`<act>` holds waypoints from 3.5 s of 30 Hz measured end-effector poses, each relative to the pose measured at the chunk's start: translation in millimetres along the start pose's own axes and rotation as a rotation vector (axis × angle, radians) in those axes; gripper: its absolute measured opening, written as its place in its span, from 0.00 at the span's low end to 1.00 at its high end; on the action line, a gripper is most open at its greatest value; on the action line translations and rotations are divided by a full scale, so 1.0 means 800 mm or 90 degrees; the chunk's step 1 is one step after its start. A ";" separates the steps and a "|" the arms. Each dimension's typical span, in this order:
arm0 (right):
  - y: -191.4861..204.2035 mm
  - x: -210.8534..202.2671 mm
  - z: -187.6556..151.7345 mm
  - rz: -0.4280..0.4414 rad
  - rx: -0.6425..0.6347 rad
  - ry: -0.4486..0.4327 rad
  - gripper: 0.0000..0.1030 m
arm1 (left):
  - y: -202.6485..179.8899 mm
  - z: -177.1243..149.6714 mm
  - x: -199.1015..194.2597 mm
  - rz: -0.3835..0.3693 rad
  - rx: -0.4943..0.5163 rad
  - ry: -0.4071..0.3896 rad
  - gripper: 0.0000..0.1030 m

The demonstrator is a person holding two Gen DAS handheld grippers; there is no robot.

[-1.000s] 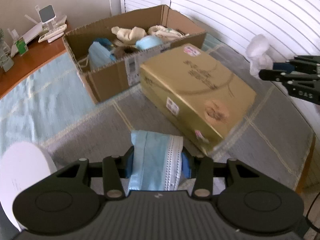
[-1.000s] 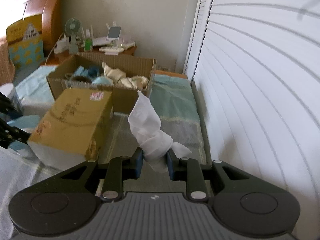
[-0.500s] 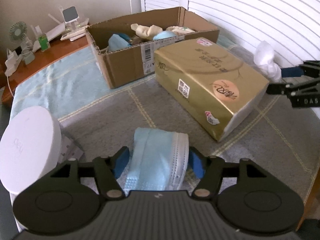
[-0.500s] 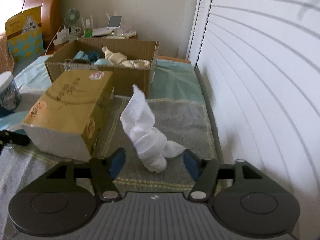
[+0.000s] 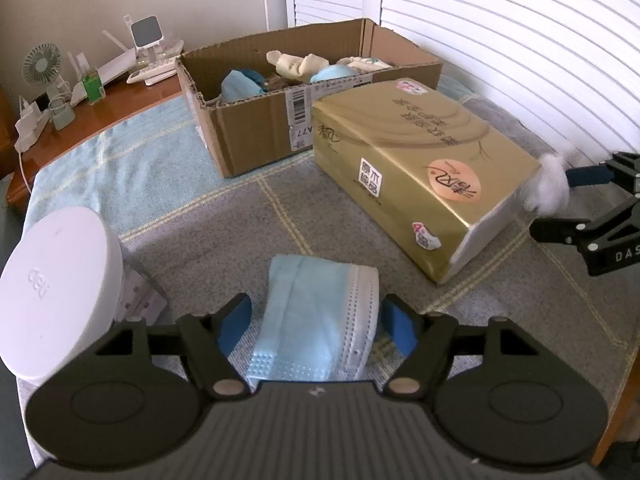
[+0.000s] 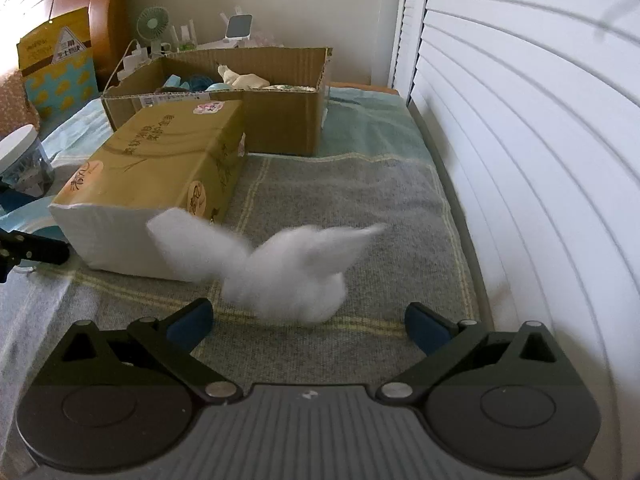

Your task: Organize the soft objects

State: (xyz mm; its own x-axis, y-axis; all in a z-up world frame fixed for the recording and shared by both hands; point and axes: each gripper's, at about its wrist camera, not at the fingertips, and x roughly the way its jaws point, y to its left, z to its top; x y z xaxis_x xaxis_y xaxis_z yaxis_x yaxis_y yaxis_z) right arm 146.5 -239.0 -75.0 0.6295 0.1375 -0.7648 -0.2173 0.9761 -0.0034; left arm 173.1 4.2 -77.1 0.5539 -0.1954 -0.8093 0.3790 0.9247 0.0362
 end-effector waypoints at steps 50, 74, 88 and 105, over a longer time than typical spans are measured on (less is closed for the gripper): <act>0.013 -0.020 0.006 -0.023 -0.003 -0.054 0.56 | 0.004 -0.006 -0.010 -0.024 -0.001 -0.013 0.40; 0.032 -0.084 0.031 -0.021 -0.024 -0.118 0.56 | 0.019 0.085 -0.083 -0.054 0.039 -0.090 0.36; 0.026 -0.085 0.032 -0.026 -0.021 -0.120 0.56 | 0.044 0.223 -0.002 -0.045 0.054 -0.115 0.36; 0.014 -0.078 0.035 -0.034 -0.006 -0.113 0.56 | 0.060 0.215 0.020 0.016 -0.003 -0.133 0.96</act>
State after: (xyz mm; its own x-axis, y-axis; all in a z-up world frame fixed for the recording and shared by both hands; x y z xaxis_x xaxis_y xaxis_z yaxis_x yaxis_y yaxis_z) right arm 125.8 -232.1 -9.6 0.7615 0.1145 -0.6379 -0.1871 0.9812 -0.0472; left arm 327.3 -10.5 12.4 0.7045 -0.2357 -0.6695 0.3607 0.9313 0.0516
